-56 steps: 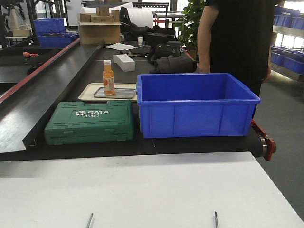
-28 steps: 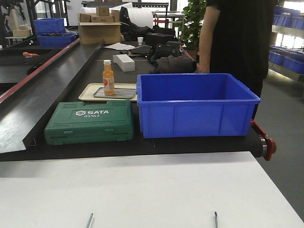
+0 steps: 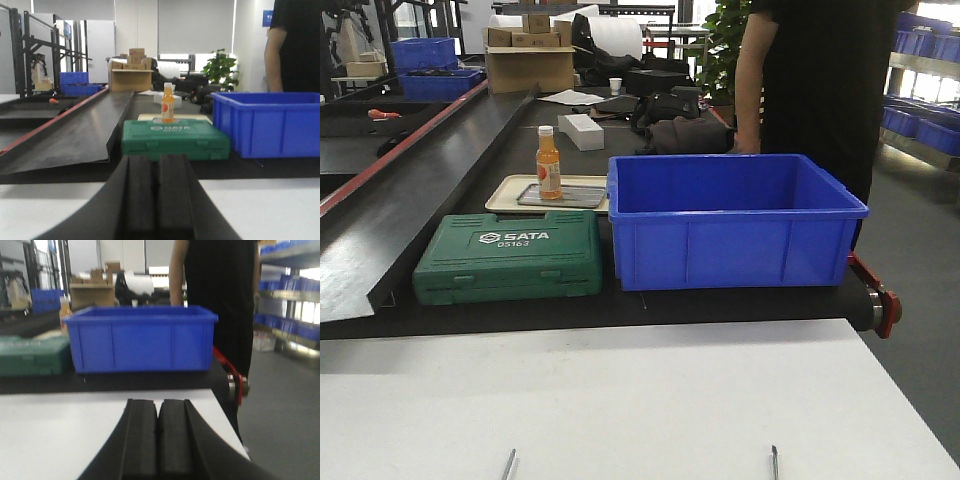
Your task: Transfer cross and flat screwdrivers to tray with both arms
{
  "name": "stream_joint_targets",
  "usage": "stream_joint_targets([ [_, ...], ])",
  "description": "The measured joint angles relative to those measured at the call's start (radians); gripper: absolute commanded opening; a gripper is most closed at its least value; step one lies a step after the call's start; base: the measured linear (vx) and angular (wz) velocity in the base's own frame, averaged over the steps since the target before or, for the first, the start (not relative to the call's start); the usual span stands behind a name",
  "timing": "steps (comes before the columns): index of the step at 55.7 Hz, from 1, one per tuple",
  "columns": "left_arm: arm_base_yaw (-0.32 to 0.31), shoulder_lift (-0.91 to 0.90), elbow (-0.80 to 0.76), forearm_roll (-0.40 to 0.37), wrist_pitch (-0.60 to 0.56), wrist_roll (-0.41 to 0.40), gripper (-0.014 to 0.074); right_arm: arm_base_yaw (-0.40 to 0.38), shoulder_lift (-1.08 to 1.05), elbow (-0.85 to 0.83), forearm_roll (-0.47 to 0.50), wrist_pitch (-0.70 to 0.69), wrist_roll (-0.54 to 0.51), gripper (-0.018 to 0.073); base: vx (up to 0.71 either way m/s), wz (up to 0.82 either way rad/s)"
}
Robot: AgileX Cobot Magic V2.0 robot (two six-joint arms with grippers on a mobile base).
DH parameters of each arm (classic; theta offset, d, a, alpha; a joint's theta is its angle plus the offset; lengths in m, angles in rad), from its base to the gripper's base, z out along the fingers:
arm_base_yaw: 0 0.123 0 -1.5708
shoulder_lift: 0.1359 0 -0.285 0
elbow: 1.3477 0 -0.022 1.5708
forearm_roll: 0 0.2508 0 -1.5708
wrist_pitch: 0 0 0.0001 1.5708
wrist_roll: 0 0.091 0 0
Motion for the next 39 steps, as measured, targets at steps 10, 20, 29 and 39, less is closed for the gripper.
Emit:
stream_joint_targets([
  [10, 0.0, 0.017, -0.141, 0.0, -0.014, -0.006, 0.0044, 0.0, 0.032, -0.13, 0.016, 0.063, 0.026, -0.0005, 0.0, 0.0],
  [20, 0.0, 0.189, -0.357, 0.0, 0.079, -0.004, 0.0129, 0.0, 0.199, -0.404, 0.016, 0.275, 0.027, 0.0, 0.0, 0.0],
  [29, 0.0, 0.393, -0.441, 0.0, 0.11, -0.003, 0.0209, 0.0, 0.377, -0.483, 0.015, 0.366, 0.036, 0.0031, 0.0, 0.0],
  [39, 0.0, 0.589, -0.439, 0.0, 0.143, -0.003, 0.0295, 0.0, 0.562, -0.483, 0.015, 0.382, 0.046, 0.0138, 0.0, 0.0],
])
